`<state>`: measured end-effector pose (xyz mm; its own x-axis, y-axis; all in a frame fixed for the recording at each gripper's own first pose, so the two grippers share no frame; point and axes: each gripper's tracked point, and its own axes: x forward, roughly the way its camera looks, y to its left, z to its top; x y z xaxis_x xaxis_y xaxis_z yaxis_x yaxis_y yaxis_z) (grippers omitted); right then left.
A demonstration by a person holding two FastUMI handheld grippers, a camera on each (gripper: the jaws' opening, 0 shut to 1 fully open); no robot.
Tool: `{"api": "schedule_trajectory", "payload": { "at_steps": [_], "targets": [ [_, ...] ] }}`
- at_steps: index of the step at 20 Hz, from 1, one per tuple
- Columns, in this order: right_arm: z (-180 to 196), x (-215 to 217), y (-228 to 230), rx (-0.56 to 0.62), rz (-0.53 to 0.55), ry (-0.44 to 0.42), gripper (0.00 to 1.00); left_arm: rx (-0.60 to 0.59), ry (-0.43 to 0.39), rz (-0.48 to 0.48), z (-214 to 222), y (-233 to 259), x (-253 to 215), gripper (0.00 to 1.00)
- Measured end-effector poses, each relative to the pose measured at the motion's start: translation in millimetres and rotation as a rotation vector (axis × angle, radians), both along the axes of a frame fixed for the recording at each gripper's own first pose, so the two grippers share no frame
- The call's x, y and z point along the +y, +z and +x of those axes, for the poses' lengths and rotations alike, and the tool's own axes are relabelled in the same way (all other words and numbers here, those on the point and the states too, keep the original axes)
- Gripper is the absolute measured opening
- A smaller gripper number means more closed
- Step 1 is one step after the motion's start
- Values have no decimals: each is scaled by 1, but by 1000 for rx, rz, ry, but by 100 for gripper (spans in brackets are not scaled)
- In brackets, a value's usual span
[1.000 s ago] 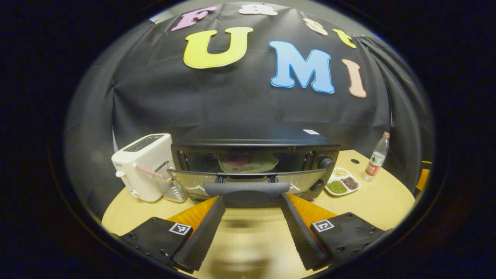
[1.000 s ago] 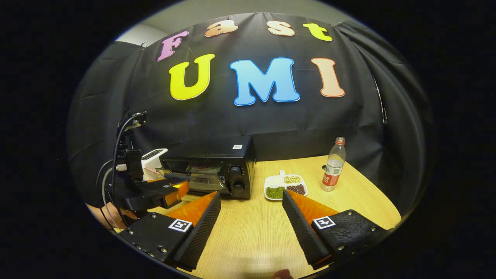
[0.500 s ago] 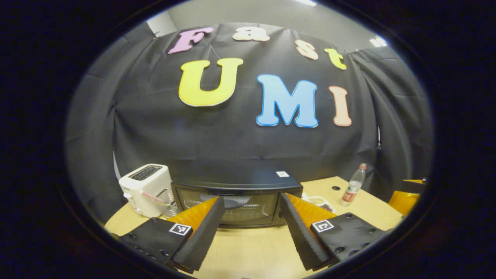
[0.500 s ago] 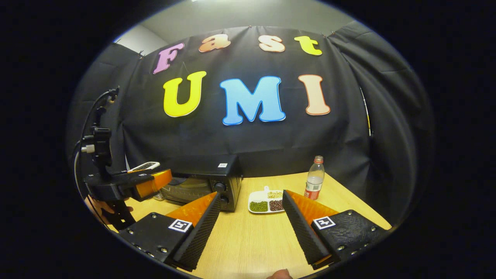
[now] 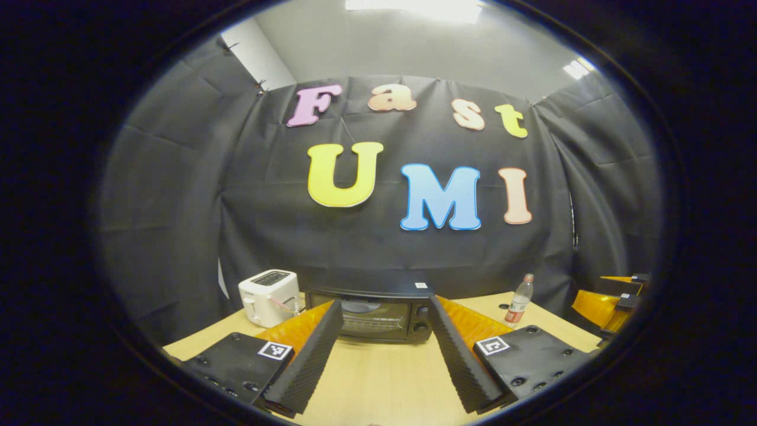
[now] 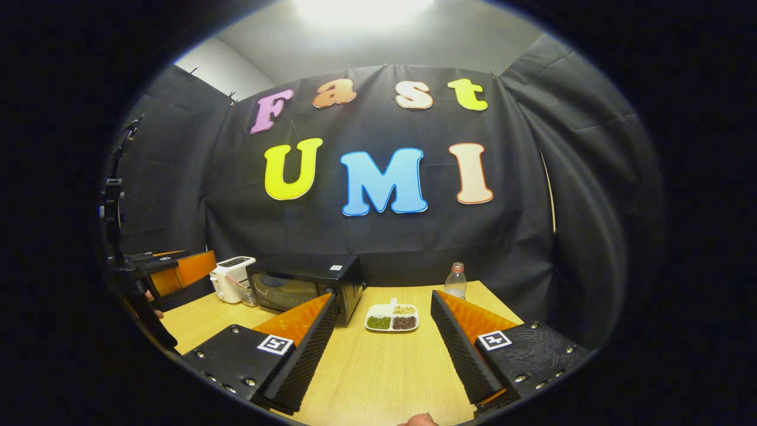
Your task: Open the electric oven with the left hand, put the food in, and close the electric oven.
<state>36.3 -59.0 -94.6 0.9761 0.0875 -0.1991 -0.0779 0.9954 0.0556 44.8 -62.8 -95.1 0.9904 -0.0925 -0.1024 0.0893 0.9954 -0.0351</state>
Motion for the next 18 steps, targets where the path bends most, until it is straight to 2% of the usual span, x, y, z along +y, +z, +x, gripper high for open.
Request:
{"api": "schedule_trajectory", "payload": {
  "at_steps": [6, 12, 13, 15, 18],
  "targets": [
    [-34, 2, 16, -29, 11, 4, 98, -16, 30, 31, -54, 14, 18, 100],
    [-54, 20, 37, -92, 12, -2, 98, -63, -6, 51, -75, 39, 31, 100],
    [-55, 19, 41, -98, 4, -12, 98, -72, -10, 51, -76, 43, 32, 90],
    [-59, 23, 44, -108, -2, -20, 98, -85, -19, 55, -79, 48, 37, 100],
    [-62, 28, 49, -112, -7, -21, 98, -103, -12, 56, -84, 53, 45, 100]
  ]
}}
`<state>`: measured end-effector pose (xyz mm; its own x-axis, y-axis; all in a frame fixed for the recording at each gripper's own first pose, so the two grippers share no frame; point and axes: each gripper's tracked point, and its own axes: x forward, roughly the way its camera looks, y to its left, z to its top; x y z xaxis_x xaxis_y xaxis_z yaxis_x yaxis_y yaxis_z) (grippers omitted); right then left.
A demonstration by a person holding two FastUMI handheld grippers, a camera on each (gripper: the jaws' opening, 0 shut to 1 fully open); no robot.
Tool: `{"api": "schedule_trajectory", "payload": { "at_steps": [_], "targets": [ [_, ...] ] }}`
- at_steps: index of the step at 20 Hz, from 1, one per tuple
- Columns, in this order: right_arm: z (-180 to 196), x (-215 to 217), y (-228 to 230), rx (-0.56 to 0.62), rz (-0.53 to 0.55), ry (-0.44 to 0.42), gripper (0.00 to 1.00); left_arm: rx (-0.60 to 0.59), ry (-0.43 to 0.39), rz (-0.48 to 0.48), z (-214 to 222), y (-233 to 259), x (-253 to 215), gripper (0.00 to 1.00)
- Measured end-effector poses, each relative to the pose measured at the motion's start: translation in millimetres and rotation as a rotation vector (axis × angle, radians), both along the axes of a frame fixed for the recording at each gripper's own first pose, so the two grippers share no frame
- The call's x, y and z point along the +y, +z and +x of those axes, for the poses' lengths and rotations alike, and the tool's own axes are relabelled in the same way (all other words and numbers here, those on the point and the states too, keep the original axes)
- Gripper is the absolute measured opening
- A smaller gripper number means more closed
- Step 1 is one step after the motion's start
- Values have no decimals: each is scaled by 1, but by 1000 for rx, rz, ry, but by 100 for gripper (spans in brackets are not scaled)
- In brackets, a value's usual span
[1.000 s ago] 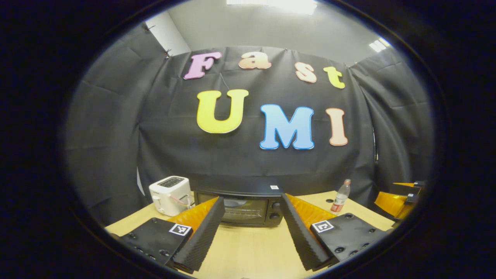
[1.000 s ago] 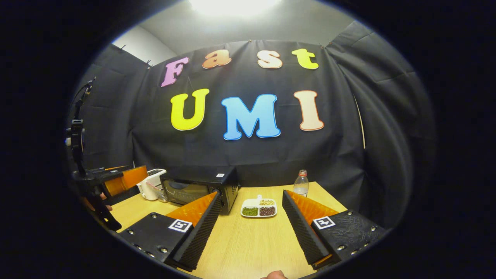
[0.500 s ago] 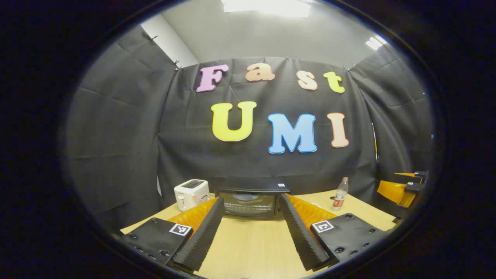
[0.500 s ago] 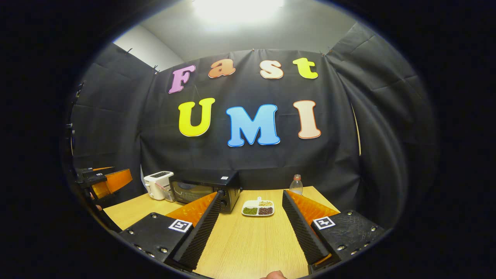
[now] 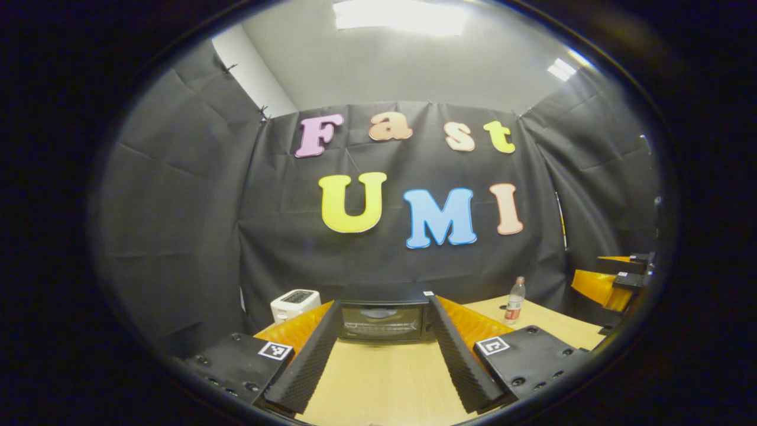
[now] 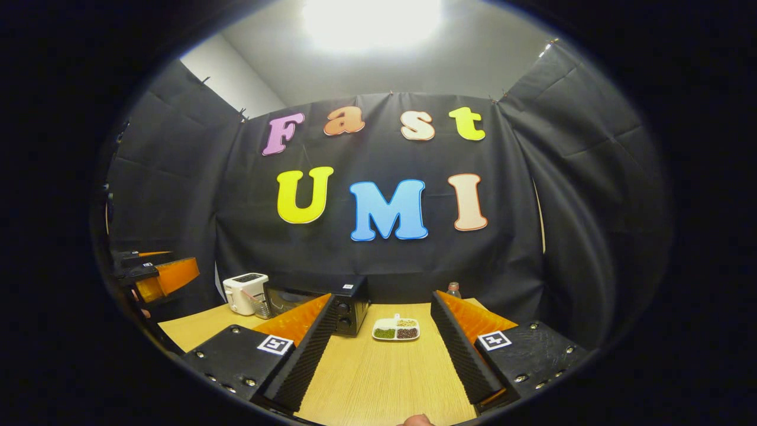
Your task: Open the electric oven with the left hand, put the food in, and close the electric oven.
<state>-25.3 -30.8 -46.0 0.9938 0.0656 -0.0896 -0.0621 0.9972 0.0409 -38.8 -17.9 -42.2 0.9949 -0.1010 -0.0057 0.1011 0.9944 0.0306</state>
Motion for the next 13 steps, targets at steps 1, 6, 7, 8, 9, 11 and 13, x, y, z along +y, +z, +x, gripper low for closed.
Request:
{"api": "schedule_trajectory", "payload": {
  "at_steps": [1, 6, 7, 8, 9, 11, 13],
  "targets": [
    [0, 0, 2, -2, -1, -3, 98, -7, 3, -3, -2, 3, 3, 100],
    [-1, 5, 9, -5, -4, -8, 98, -21, 30, -11, 1, 5, 19, 100],
    [0, 5, 8, -3, -7, -9, 98, -23, 34, -15, 1, 6, 21, 100],
    [-1, 5, 9, -1, -7, -11, 98, -25, 34, -18, 1, 5, 21, 100],
    [-1, 5, 10, -1, -4, -12, 98, -27, 35, -19, 3, 7, 23, 100],
    [0, 6, 12, -4, 0, -18, 98, -25, 34, -17, 5, 5, 26, 100],
    [-1, 9, 13, -8, 1, -20, 98, -26, 30, -15, 3, 6, 27, 100]
  ]
}}
